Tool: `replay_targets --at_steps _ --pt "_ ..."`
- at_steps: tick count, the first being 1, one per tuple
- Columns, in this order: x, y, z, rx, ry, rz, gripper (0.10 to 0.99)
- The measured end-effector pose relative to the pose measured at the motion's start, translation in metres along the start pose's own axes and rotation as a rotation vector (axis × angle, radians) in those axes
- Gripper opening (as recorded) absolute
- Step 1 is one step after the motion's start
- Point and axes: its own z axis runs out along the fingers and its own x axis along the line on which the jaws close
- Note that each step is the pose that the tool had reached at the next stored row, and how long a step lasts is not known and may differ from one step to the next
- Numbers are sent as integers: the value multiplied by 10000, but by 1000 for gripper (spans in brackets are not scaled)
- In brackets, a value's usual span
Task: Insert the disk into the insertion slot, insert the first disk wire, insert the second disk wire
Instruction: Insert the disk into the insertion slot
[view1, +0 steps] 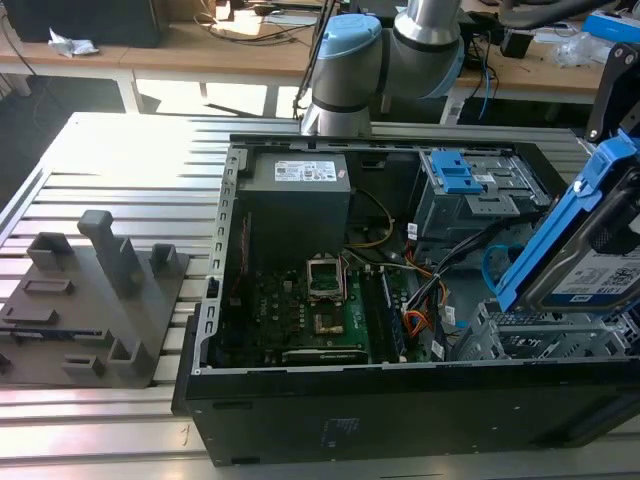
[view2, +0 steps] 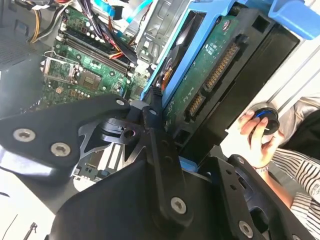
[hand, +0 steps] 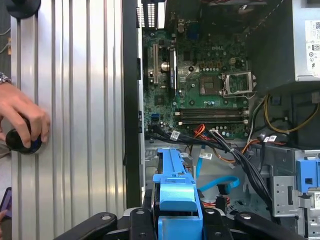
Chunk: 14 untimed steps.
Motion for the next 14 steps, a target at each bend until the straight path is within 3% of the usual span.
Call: replay_targets --at_steps 5,7,12,14 --pt "0 -18 59 -7 -2 0 365" --pt "-6 -60 77 -9 -2 0 365" --pt "-115 -114 88 -10 -3 1 365" --pt "-119 -116 99 -10 -3 1 365"
